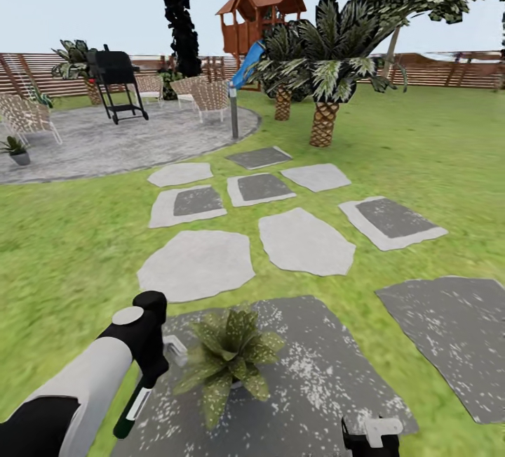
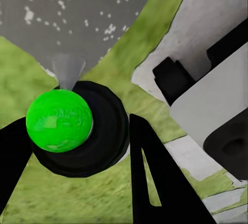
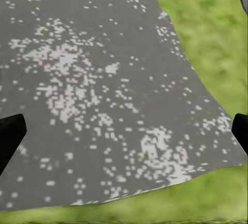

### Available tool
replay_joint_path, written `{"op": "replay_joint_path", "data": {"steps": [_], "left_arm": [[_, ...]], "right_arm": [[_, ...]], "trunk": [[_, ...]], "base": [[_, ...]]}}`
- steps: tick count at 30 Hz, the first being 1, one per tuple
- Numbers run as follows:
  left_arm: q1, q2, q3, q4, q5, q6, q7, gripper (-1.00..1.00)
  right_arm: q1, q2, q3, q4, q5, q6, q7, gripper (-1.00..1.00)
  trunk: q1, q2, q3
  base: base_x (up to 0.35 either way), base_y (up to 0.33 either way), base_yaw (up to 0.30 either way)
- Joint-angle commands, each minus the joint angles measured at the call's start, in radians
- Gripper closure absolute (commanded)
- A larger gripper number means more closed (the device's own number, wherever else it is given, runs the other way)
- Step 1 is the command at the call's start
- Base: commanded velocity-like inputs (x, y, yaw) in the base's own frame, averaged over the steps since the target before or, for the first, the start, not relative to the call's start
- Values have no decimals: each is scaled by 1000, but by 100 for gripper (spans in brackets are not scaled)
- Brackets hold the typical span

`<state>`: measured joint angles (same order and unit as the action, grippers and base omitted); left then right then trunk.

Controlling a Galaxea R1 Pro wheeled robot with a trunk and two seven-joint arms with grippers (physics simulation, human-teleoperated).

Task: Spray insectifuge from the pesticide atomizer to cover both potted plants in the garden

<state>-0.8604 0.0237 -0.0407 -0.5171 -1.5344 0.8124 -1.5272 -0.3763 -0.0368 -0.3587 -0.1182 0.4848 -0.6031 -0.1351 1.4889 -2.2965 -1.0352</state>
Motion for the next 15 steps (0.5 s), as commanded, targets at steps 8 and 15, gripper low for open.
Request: {"op": "replay_joint_path", "data": {"steps": [8, 15], "left_arm": [[0, -4, -2, -1, 2, 11, -7, 100], [39, -17, -4, -7, 3, 3, 1, 100]], "right_arm": [[-1, 0, -3, 2, 11, -3, -8, -100], [-1, 0, -3, 2, 11, -3, -8, -100]], "trunk": [[0, 0, -1], [0, 0, -1]], "base": [[48, 288, -298], [132, 162, -148]]}}
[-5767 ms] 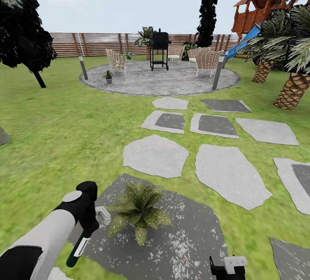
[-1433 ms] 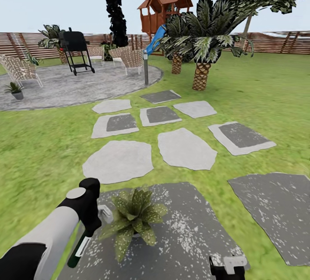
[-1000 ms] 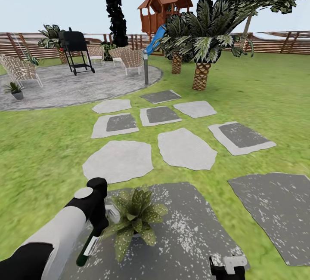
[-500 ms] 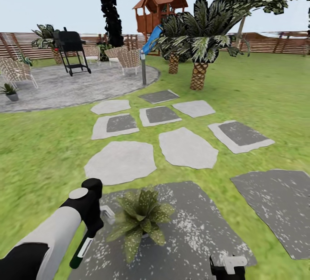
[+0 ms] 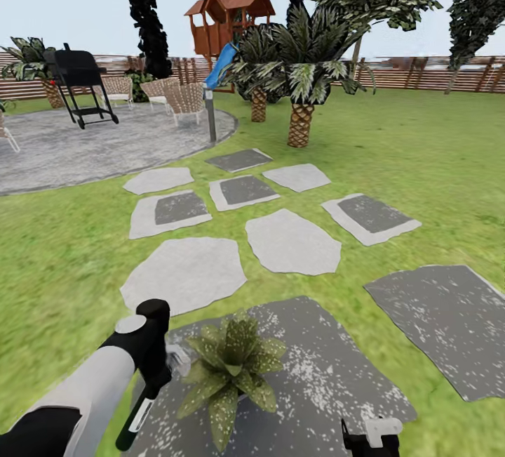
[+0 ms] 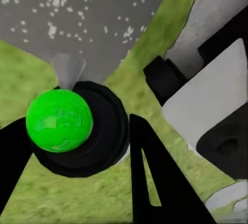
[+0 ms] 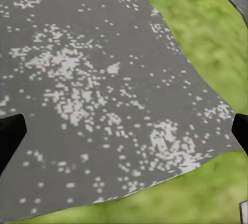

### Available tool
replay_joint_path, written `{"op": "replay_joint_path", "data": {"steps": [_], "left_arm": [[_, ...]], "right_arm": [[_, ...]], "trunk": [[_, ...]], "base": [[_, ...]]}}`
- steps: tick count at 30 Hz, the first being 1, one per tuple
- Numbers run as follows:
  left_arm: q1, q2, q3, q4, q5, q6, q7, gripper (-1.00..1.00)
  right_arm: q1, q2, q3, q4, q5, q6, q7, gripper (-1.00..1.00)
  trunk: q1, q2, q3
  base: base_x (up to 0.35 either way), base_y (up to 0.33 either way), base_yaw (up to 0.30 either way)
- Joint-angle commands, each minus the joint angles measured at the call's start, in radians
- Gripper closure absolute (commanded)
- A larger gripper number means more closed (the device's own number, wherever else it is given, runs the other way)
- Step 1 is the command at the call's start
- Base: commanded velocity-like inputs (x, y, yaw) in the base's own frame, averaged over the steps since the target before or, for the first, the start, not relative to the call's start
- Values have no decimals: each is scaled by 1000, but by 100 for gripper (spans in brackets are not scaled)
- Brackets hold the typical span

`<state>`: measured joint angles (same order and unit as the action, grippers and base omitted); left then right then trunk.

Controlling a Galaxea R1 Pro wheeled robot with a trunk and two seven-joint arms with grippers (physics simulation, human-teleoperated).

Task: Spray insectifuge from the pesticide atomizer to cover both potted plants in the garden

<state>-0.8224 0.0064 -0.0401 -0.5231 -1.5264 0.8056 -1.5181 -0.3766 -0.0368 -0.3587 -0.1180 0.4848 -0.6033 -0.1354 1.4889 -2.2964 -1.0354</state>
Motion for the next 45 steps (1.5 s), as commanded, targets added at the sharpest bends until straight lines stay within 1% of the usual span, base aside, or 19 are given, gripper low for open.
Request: {"op": "replay_joint_path", "data": {"steps": [1, 3, 4, 5, 6, 7, 9, 11, 14, 15, 20, 25, 28, 31, 36, 37, 41, 44, 45], "left_arm": [[13, 0, -5, -5, -5, 8, 11, 100], [23, 1, -3, -3, -1, 5, 65, 100], [26, 1, -2, 1, 8, 4, 92, 100], [28, 0, -2, 2, 23, 3, 106, 100], [29, 0, -2, 3, 45, 1, 113, 100], [29, -1, -3, 3, 57, -3, 117, 100], [29, -2, -2, -5, 79, -35, 123, 100], [29, -2, 3, -11, 90, -59, 129, 100], [29, -3, 4, -26, 100, -64, 132, 100], [29, -2, 5, -46, 103, -65, 133, 100], [29, 2, 6, -62, 104, -65, 153, 100], [30, 7, 2, -39, 104, -63, 175, 100], [33, 11, 2, -21, 106, -63, 178, 100], [55, 15, 2, -14, 105, -63, 180, 100], [60, 18, 5, -9, 106, -63, 180, 100], [60, 18, 7, -7, 106, -63, 180, 100], [60, 22, 37, -7, 105, -61, 185, 100], [60, 21, 41, -6, 105, -61, 220, 100], [61, 21, 41, -5, 106, -62, 252, 100]], "right_arm": [[-1, 0, -3, 1, 11, -3, -7, -100], [-1, 0, -3, 1, 11, -3, -7, -100], [-1, 0, -3, 1, 11, -3, -7, -100], [-1, 0, -3, 1, 11, -3, -7, -100], [-1, 0, -3, 1, 11, -3, -7, -100], [-1, 0, -3, 1, 11, -3, -7, -100], [-1, 0, -3, 1, 11, -3, -7, -100], [-1, 0, -3, 1, 11, -3, -7, -100], [-1, 0, -3, 1, 11, -3, -8, -100], [-1, 0, -3, 1, 11, -3, -9, -100], [-1, -1, -3, 1, 11, -3, -9, -100], [-1, -2, -3, 1, 11, -3, -9, -100], [-1, -2, -3, 1, 11, -3, -9, -100], [-1, -2, -3, 1, 11, -3, -9, -100], [-1, -2, -3, 1, 11, -3, -9, -100], [-1, -2, -3, 1, 11, -3, -9, -100], [-1, -2, -3, 1, 11, -3, -9, -100], [-1, -2, -3, 1, 11, -3, -9, -100], [-1, -2, -3, 1, 11, -3, -9, -100]], "trunk": [[0, 0, -1], [0, 0, -1], [0, 0, -1], [0, 0, -1], [0, 0, -1], [0, 0, -1], [0, 0, -1], [0, 0, -1], [0, 0, -1], [0, 0, -1], [0, 0, -1], [0, 0, -1], [0, 0, -1], [0, 0, -1], [0, 0, -1], [0, 0, -1], [0, 0, -1], [0, 0, -1], [0, 0, -1]], "base": [[4, 4, -2], [2, 1, -1], [0, 0, 0], [0, 0, 0], [0, 0, 0], [0, 0, 0], [0, 0, 0], [0, 0, 0], [0, 0, 0], [0, 0, 0], [0, 0, 0], [0, 0, 0], [0, 0, 0], [0, 0, 0], [0, 0, 0], [6, 0, 0], [174, 60, 0], [225, 94, 0], [52, 21, 0]]}}
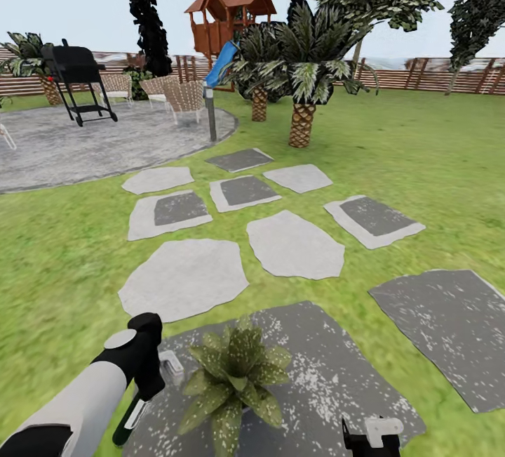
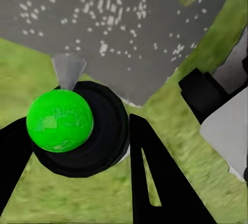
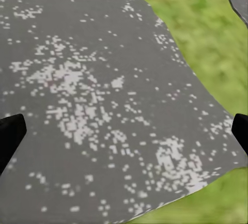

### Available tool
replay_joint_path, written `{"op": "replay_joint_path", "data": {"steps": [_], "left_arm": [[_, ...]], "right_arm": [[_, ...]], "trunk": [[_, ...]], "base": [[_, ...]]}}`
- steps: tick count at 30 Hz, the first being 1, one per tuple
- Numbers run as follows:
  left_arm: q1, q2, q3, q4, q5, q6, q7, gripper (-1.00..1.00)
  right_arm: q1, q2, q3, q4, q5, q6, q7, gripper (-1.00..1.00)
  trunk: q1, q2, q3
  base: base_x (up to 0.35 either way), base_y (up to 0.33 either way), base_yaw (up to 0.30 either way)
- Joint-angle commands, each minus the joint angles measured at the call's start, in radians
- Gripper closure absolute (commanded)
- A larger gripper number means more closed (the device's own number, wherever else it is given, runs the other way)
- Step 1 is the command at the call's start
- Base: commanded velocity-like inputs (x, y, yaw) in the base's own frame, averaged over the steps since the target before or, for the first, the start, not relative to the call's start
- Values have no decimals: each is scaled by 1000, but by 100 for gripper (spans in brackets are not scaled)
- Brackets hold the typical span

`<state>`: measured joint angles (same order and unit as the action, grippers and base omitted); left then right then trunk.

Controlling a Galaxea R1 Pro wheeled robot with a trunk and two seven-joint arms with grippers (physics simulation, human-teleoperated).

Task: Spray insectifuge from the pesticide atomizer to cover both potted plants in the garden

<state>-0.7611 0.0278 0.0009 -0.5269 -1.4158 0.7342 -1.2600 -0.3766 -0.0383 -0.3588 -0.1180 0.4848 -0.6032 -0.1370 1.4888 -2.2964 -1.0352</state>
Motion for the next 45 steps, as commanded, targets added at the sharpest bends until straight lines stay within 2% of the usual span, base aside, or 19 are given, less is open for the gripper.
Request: {"op": "replay_joint_path", "data": {"steps": [1, 5, 10, 15, 22, 26, 31, 33, 40, 43, 45], "left_arm": [[3, 0, 0, 3, -4, 10, 3, 100], [12, 0, 2, 25, -1, 10, 12, 100], [12, 0, 8, 27, 30, 8, 15, 100], [12, 0, 10, 24, 33, 9, 17, 100], [12, -2, 12, 12, 34, 10, 17, 100], [12, -11, 11, 12, 39, 9, 17, 100], [11, -21, 12, 6, 81, 7, 18, 100], [11, -20, 11, 6, 85, 7, 19, 100], [13, 4, 10, 22, 88, 7, 21, 100], [14, 27, 10, 23, 88, 7, 30, 100], [15, 57, 10, 25, 91, 7, 32, 100]], "right_arm": [[-1, 0, -3, 1, 11, -3, -7, -100], [-1, 0, -3, 1, 11, -3, -7, -100], [-1, 1, -3, 1, 10, -3, -7, -100], [-1, 2, -3, 1, 9, -3, -7, -100], [-1, 2, -3, 1, 9, -3, -7, -100], [-1, 2, -3, 1, 9, -3, -7, -100], [-1, 2, -3, 1, 9, -3, -7, -100], [-1, 2, -3, 1, 9, -3, -7, -100], [-1, 2, -3, 1, 9, -3, -7, -100], [-1, 2, -3, 1, 9, -3, -7, -100], [-1, 1, -3, 1, 10, -3, -7, -100]], "trunk": [[0, 0, -1], [0, 0, -1], [0, 0, -1], [0, 0, -1], [0, 0, -1], [0, 0, -1], [0, 0, -1], [0, 0, -1], [0, 0, -1], [0, 0, -1], [0, 0, -1]], "base": [[26, 11, 0], [7, 3, 0], [-189, 21, -16], [-253, 200, -219], [25, 329, -263], [7, 39, -262], [0, 2, -122], [0, 0, -9], [0, 0, -1], [0, 0, 0], [0, 0, 0]]}}
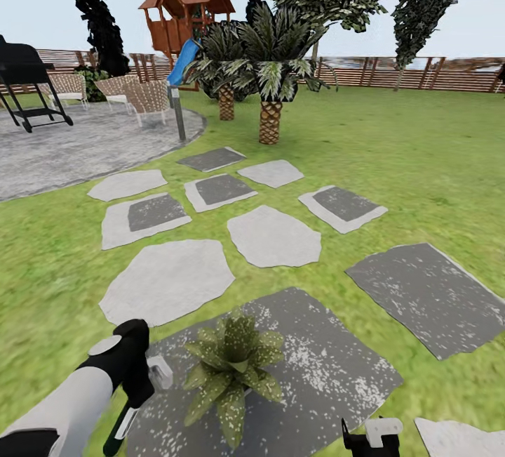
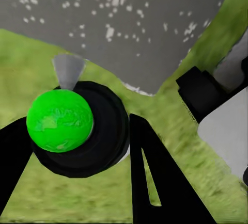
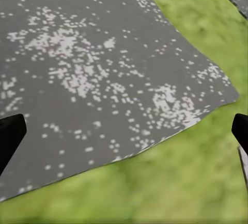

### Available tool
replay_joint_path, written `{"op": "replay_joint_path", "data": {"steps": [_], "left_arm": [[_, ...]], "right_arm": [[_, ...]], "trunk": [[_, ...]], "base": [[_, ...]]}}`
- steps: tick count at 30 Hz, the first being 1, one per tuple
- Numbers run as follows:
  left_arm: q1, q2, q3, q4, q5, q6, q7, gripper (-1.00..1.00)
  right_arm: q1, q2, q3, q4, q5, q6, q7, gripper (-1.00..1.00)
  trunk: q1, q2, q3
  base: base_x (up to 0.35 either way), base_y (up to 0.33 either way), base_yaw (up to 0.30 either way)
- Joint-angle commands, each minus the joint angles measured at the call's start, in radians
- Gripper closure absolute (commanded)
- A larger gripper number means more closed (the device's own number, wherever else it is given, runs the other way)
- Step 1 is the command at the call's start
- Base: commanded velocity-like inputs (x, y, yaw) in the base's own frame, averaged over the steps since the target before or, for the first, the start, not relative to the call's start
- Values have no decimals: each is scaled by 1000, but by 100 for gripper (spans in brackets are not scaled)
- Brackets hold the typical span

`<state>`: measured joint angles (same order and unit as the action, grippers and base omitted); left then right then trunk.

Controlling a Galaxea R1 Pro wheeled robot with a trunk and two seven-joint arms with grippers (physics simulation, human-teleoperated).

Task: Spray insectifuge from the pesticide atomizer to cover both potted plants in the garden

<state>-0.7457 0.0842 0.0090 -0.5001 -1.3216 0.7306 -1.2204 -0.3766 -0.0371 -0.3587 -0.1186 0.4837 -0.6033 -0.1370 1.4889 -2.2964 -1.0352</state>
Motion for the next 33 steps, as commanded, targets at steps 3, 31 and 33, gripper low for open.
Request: {"op": "replay_joint_path", "data": {"steps": [3, 31, 33], "left_arm": [[13, 16, 2, 3, 5, 10, -5, 100], [23, 5, 7, -14, 142, 9, 53, 100], [23, 5, 7, -14, 142, 9, 53, 100]], "right_arm": [[-1, -1, -3, 1, 11, -3, -8, -100], [-1, -1, -3, 0, 10, -3, -9, -100], [-1, -1, -3, 0, 10, -3, -9, -100]], "trunk": [[0, 0, -1], [0, 0, -1], [0, 0, -1]], "base": [[0, 0, 0], [6, 90, -143], [0, 1, -275]]}}
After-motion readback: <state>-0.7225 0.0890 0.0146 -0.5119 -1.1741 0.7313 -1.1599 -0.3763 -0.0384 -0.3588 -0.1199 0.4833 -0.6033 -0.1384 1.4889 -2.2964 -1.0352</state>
